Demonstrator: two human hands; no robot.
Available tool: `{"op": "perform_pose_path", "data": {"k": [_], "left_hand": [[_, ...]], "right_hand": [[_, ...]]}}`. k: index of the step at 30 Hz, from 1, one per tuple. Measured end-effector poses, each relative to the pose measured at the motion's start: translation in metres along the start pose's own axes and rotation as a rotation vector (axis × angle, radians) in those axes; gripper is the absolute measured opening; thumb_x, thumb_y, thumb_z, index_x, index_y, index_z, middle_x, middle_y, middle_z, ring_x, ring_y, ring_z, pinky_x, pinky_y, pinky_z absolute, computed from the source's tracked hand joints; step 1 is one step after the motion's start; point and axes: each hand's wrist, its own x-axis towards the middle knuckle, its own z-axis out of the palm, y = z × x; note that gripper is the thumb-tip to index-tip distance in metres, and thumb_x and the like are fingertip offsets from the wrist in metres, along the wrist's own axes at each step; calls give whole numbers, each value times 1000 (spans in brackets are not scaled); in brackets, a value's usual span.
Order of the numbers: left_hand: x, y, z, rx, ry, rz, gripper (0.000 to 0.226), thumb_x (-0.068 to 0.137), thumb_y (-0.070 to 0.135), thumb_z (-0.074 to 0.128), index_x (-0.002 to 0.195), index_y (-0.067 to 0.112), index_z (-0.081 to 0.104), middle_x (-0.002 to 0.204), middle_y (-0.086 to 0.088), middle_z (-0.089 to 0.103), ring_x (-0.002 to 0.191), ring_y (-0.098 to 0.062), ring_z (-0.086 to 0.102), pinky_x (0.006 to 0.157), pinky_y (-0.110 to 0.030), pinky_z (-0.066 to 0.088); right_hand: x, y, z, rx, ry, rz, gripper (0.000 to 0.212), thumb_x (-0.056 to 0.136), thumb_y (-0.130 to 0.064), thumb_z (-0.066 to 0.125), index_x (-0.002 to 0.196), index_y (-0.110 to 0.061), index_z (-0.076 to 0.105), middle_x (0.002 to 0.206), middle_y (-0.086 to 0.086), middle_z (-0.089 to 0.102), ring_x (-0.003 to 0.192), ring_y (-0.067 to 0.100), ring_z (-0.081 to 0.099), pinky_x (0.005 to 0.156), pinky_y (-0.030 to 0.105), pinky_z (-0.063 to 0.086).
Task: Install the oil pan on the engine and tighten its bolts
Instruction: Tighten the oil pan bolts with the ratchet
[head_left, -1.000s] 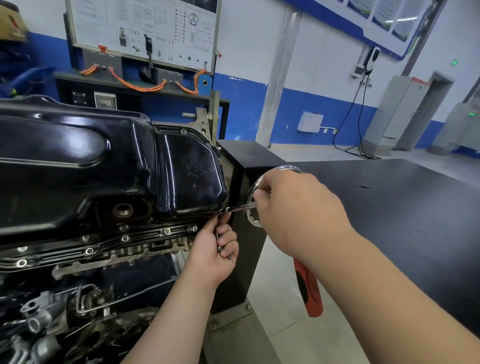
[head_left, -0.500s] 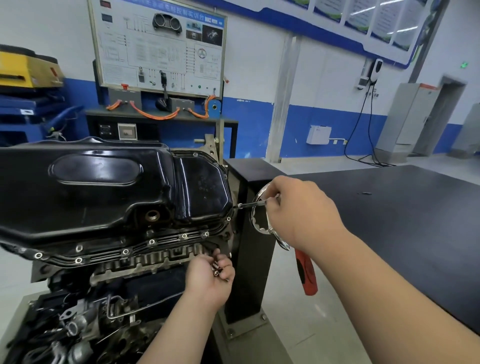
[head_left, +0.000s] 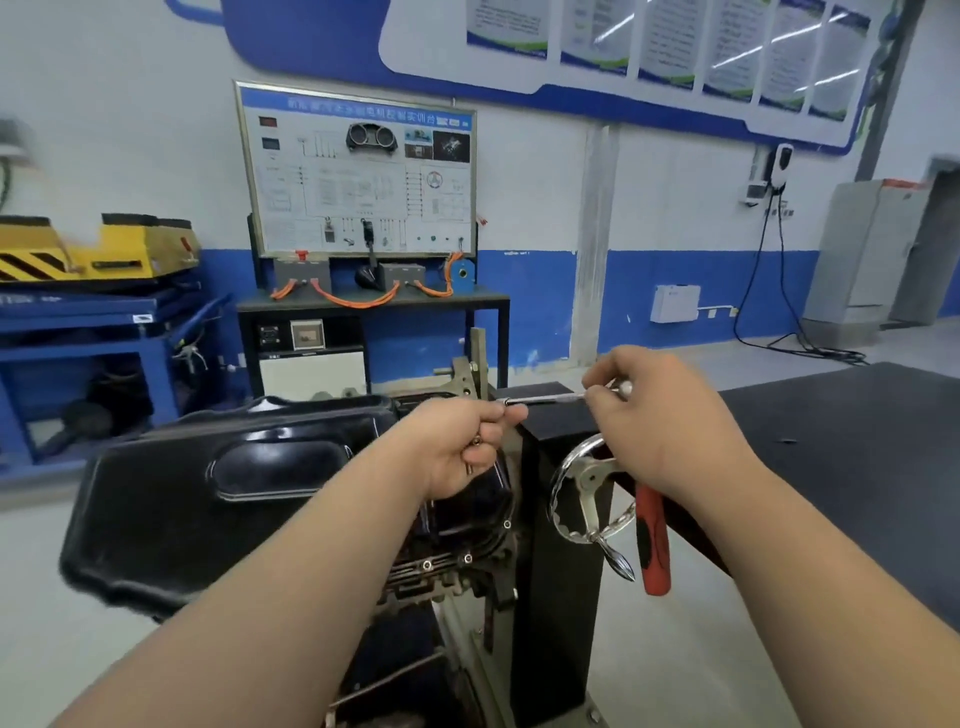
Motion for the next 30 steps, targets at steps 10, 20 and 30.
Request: {"op": "perform_pose_path", "data": {"k": [10, 20, 30], "left_hand": [[85, 79, -57, 934, 194, 175, 16, 90, 26, 60, 83, 12, 64, 62, -2, 49, 50, -16, 38, 43, -20, 28], [137, 71, -86, 1040, 222, -3, 35, 97, 33, 48, 66, 17, 51, 40, 1, 41, 32, -11, 27, 37, -14, 22], [142, 75, -92, 702, 137, -91, 36, 98, 46, 37, 77, 21, 51, 46, 9, 39, 34, -4, 28, 32, -12, 18]], "right_hand": [[61, -8, 30, 52, 1, 38, 10, 87, -28, 53, 79, -33, 57, 68, -11, 61, 49, 6, 55, 45, 22, 38], [74, 2, 56, 149, -51, 93, 13, 86, -24, 52, 77, -31, 58, 62, -6, 63, 49, 12, 56, 48, 26, 49], [74, -6, 63, 214, -40, 74, 16, 86, -23, 54, 74, -33, 58, 68, -11, 63, 47, 7, 55, 44, 23, 47]]}}
